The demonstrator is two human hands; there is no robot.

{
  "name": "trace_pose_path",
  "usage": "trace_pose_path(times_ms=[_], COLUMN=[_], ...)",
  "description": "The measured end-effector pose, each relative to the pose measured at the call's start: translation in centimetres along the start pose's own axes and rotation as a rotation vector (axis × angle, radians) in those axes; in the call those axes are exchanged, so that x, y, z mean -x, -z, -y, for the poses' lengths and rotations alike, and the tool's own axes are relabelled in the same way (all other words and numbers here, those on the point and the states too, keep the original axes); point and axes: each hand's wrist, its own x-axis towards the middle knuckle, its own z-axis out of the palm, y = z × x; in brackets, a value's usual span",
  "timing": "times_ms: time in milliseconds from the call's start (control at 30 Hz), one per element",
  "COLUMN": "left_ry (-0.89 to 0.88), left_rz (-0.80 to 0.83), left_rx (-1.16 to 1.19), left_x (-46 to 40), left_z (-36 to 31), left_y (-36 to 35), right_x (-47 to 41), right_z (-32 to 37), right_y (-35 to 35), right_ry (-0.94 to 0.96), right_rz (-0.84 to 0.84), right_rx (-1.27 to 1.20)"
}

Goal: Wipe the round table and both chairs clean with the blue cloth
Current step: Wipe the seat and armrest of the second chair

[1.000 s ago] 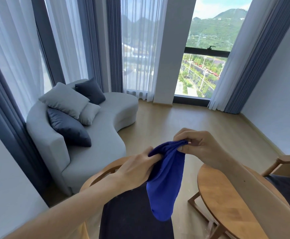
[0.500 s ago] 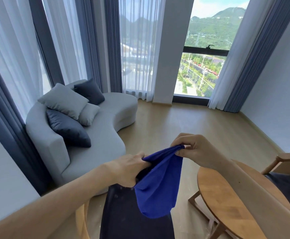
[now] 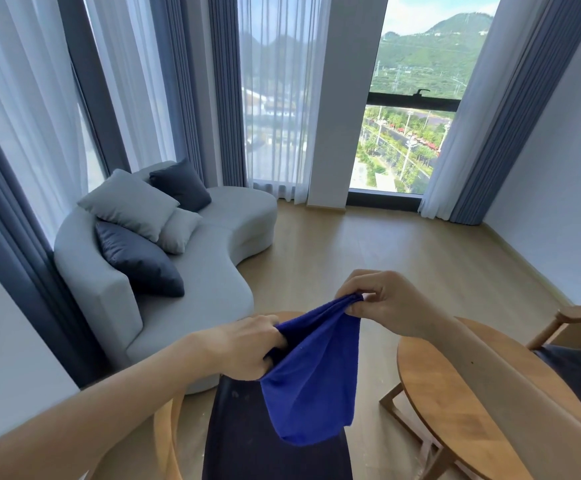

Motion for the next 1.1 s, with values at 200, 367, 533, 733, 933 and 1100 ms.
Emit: trace_pose_path(times_ms=[200,367,533,733,933,1100], left_ry=[0.065,0.014,-0.041,-0.024,-0.012,0.012], left_rz=[0.033,-0.051,-0.088,-0.156,-0.122,-0.09], left_rx=[0.117,0.248,0.161,0.144,0.086,0.078], left_x=[0.3,1.6,1.8,2.0,1.9,2.1], left_z=[0.2,0.6,0.3,0.2,0.6,0.9], left_y=[0.6,1.5,1.3,0.8,0.7,1.3], right_x=[0.6,0.7,0.3,0.5,0.7,0.8], right_z=[-0.5,-0.6,0.0,-0.1,0.0,0.1], right_y=[0.2,0.2,-0.1,0.3,0.4,0.5], right_ry=[-0.023,-0.022,0.01,-0.004,-0.007,-0.015], right_rz=[-0.01,-0.012,0.006,-0.018,-0.012,-0.005], right_rx=[0.012,-0.018,-0.006,-0.03,-0.007,-0.003])
